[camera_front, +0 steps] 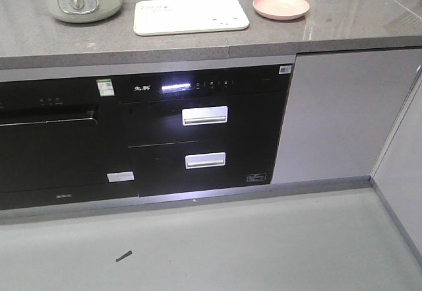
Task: Transfer vegetables to tray and serve
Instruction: 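Drive the base toward the counter with the pot, tray and plate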
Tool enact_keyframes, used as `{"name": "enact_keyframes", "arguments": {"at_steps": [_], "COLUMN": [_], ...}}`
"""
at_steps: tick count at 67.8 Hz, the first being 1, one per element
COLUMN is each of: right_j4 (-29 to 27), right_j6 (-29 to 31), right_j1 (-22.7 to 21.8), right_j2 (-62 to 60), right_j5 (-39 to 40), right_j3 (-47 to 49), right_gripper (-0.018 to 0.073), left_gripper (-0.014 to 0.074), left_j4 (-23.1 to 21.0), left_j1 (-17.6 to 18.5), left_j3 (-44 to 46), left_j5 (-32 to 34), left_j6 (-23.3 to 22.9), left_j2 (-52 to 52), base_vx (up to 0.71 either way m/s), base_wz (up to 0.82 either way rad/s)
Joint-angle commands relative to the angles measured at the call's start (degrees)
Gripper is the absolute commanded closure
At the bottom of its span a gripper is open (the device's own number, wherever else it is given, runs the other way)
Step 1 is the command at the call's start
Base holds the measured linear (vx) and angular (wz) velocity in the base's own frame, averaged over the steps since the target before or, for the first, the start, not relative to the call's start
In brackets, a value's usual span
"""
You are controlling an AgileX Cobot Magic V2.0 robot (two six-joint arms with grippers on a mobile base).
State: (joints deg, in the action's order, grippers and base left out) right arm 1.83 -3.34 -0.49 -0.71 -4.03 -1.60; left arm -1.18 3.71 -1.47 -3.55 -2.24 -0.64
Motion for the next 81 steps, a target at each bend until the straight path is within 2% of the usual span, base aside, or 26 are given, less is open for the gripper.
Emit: {"name": "enact_keyframes", "arguments": {"at_steps": [1, 81], "right_j4": [0.5, 0.5], "right_j6": [0.4, 0.4], "right_j1": [-0.2, -0.2], "right_j2": [-0.5, -0.5], "right_j5": [4.4, 4.4], "right_j3": [-0.9, -0.9], "right_gripper": [0.0565, 0.0565], "left_gripper": [0.0602, 0.0602], "left_j4": [-0.1, -0.1], "left_j1": [0.0, 0.0], "left_j3": [-1.5, -1.5], "left_j5": [4.2, 4.2], "left_j6": [-0.5, -0.5], "left_j2": [-0.8, -0.8], "base_vx": [0.19, 0.19], "base_wz": [-0.09, -0.01]}}
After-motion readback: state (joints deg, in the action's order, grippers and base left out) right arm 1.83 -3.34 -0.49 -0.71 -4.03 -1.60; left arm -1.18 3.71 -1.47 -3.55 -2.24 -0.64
